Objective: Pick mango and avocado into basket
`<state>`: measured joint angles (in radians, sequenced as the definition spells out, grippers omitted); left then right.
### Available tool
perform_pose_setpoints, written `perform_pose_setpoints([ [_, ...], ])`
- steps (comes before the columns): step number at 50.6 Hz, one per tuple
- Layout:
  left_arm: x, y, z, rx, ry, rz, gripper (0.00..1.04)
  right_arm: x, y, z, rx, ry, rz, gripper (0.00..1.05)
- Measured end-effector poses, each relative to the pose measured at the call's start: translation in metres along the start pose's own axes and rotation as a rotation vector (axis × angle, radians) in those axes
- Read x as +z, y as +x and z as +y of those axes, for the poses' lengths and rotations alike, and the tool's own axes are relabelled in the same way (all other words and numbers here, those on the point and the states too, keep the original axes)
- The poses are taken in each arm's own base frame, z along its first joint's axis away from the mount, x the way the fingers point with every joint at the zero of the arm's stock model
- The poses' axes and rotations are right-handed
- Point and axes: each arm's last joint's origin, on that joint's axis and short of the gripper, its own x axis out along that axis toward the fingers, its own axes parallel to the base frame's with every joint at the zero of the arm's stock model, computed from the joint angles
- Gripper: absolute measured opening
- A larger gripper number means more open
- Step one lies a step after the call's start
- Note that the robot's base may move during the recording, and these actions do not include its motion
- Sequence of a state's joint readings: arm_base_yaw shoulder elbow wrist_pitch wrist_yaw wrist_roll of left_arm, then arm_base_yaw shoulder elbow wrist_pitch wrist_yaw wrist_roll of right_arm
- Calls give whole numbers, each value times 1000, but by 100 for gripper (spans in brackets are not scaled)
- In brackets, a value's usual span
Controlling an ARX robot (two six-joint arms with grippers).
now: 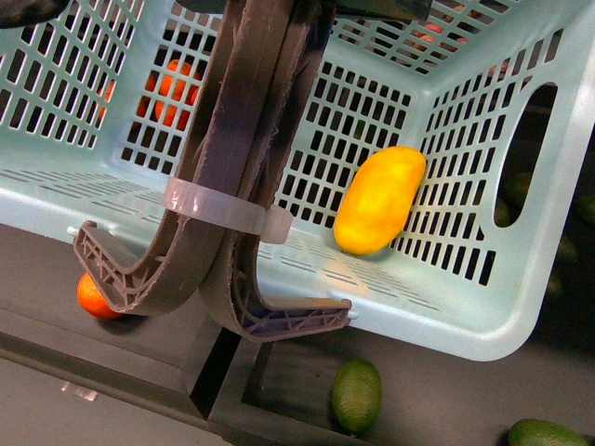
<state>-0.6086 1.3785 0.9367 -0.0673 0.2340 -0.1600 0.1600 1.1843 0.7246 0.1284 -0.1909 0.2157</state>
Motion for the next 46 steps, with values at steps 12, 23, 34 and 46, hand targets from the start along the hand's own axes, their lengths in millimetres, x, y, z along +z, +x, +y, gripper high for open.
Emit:
perform_pose_setpoints([
  [12, 0, 0, 0, 0, 0, 0, 6, -19, 5, 23, 31, -25, 49, 69],
  [23, 0, 0, 0, 0, 0, 0, 6, -29, 13, 25, 30, -9, 54, 81],
  [34, 0, 0, 0, 0, 1, 0, 6, -26, 12, 25, 11, 13, 24, 97],
  [46, 0, 0, 0, 4, -3, 1, 6, -17, -14, 20, -72, 31, -89, 97],
])
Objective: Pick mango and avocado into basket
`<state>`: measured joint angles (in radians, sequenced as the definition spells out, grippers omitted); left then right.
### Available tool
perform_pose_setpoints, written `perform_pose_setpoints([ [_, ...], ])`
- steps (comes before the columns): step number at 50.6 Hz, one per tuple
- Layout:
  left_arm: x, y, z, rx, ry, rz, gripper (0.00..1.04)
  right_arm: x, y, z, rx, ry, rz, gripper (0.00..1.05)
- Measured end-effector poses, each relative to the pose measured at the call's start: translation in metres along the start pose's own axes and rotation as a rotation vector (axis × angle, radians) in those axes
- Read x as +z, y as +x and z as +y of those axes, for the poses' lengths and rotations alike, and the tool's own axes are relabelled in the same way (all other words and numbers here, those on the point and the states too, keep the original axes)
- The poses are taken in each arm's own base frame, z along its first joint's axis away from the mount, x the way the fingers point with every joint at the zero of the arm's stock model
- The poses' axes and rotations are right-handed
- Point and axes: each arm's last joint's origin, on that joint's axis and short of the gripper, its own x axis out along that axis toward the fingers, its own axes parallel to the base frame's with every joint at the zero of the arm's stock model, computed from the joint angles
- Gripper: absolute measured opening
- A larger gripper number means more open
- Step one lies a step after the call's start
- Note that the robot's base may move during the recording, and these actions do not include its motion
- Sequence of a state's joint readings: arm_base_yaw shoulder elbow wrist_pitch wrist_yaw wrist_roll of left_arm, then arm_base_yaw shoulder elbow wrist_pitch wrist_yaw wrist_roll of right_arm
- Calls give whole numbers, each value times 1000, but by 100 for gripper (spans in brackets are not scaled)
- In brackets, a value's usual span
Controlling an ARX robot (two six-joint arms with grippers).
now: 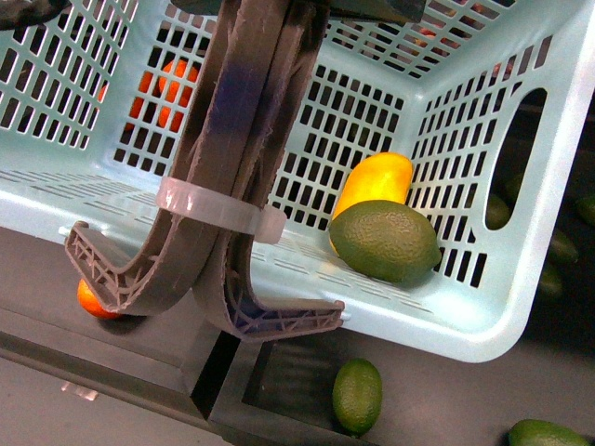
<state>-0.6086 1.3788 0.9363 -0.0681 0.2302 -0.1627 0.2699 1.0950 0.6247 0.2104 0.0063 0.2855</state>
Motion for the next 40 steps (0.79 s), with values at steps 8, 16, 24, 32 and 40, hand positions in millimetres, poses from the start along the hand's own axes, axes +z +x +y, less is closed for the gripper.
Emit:
perform_pose_setpoints([
  [8, 0, 0, 0, 3, 3, -1, 6, 7, -32, -7, -78, 10, -121, 97],
  [16, 0, 0, 0, 2, 1, 0, 6, -5, -66, -19, -160, 38, -200, 97],
  [24, 0, 0, 0, 0, 2, 0, 6, -53, -98, -42, -321, 50, -196, 97],
  [32, 0, 0, 0, 0, 3, 0, 6, -75, -105, -50, -391, 57, -192, 97],
  [40, 0, 0, 0, 0, 1, 0, 6, -77, -106, -54, -248, -45, -278, 83],
])
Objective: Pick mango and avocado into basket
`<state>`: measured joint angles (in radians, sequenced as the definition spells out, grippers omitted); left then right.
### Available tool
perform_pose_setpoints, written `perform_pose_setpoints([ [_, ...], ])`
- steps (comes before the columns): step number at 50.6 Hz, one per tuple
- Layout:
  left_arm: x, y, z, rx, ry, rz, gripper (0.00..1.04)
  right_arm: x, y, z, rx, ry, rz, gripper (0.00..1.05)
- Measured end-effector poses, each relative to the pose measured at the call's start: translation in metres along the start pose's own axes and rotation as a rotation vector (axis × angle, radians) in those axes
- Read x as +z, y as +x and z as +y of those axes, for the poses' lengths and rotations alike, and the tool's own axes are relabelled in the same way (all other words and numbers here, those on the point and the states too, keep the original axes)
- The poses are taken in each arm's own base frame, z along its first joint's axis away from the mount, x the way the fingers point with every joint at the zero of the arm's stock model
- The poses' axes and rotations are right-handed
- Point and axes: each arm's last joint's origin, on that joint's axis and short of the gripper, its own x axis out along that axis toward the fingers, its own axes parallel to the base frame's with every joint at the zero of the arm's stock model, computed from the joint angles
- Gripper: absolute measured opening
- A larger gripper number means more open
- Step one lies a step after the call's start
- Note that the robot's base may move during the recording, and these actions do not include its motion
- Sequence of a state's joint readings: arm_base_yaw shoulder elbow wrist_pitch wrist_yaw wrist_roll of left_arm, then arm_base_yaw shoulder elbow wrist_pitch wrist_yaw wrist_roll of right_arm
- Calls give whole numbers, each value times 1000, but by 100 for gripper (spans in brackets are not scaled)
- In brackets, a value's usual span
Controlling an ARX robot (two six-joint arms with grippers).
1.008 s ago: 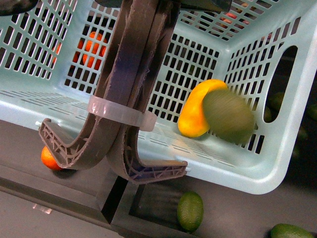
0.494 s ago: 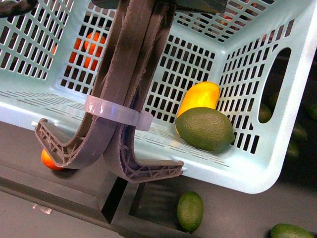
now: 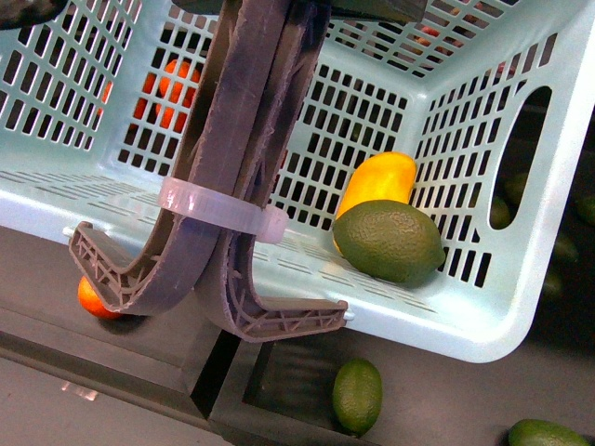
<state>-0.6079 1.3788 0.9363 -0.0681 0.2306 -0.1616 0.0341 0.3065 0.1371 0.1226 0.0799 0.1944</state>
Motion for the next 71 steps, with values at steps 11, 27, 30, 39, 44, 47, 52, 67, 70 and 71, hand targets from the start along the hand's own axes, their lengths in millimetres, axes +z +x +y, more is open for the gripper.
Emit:
perform_pose_setpoints([
  [11, 0, 0, 0, 0, 2, 0, 6, -8, -4, -3, 50, -157, -39, 49],
  [27, 0, 0, 0, 0, 2, 0, 6, -19, -12, -6, 47, -188, -24, 2],
  [30, 0, 0, 0, -1, 2, 0, 6, -24, -15, -7, 48, -188, -13, 2],
  [39, 0, 0, 0, 0, 2, 0, 6, -29, -17, -8, 51, -188, -44, 2],
  [44, 0, 0, 0, 0, 3, 0, 6, -32, -17, -8, 51, -188, -38, 2],
  [47, 0, 0, 0, 0, 2, 0, 6, -32, -17, -8, 51, -188, -39, 2],
  [52, 0, 0, 0, -1, 2, 0, 6, -31, -17, -8, 51, -188, -41, 2],
  [67, 0, 0, 0, -1, 2, 0, 6, -31, -17, -8, 51, -188, -41, 2],
  [70, 0, 0, 0, -1, 3, 0, 6, -31, -17, -8, 51, -188, -41, 2],
  [71, 0, 0, 0, -1, 2, 0, 6, -31, -17, -8, 51, -188, -41, 2],
])
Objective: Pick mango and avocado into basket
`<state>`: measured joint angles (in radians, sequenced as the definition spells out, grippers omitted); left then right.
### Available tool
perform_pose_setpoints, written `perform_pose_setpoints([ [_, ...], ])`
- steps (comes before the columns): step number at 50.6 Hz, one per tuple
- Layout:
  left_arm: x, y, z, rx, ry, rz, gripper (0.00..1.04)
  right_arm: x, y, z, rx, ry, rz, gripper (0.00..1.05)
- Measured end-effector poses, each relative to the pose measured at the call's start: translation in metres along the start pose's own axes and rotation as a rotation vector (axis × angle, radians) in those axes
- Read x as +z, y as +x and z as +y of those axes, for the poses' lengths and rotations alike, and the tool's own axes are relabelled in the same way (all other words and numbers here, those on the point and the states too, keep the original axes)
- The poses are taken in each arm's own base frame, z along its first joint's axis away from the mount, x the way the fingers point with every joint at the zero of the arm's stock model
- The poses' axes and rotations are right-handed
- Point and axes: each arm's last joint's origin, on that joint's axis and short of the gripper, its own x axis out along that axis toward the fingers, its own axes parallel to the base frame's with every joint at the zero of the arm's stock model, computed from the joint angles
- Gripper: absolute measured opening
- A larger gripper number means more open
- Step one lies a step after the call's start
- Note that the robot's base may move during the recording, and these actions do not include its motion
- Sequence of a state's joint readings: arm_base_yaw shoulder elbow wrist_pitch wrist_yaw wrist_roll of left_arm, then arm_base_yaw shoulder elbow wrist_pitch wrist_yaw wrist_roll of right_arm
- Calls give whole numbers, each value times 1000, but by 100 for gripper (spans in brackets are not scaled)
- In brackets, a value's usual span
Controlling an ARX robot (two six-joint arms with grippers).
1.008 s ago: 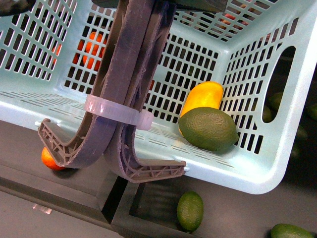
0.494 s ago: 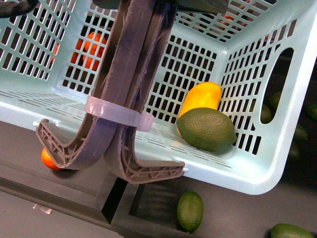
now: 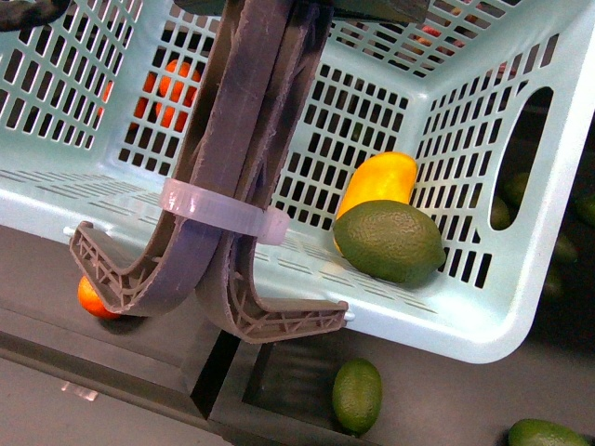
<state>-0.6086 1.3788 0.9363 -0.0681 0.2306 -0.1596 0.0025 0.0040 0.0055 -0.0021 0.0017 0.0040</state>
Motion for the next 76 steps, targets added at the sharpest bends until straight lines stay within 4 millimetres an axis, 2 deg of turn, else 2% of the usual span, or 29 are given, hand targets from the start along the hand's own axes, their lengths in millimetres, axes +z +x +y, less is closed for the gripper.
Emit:
perform_pose_setpoints([
  [2, 0, 0, 0, 0, 0, 0, 6, 0, 0, 0, 0, -2, 0, 5],
  [7, 0, 0, 0, 0, 0, 0, 6, 0, 0, 0, 0, -2, 0, 28],
  [15, 0, 0, 0, 0, 0, 0, 6, 0, 0, 0, 0, -2, 0, 53],
  [24, -1, 1, -4, -23, 12, 4, 6, 0, 0, 0, -5, -1, 0, 93],
  [26, -1, 1, -4, -25, 12, 5, 6, 0, 0, 0, -4, 0, 0, 99],
  [31, -1, 1, -3, -29, 6, 5, 6, 0, 0, 0, -3, -1, 0, 96],
  [56, 0, 0, 1, 17, 0, -2, 6, 0, 0, 0, 0, -1, 2, 97],
  [76, -1, 0, -1, -9, -2, 4, 6, 0, 0, 0, 2, -1, 0, 97],
])
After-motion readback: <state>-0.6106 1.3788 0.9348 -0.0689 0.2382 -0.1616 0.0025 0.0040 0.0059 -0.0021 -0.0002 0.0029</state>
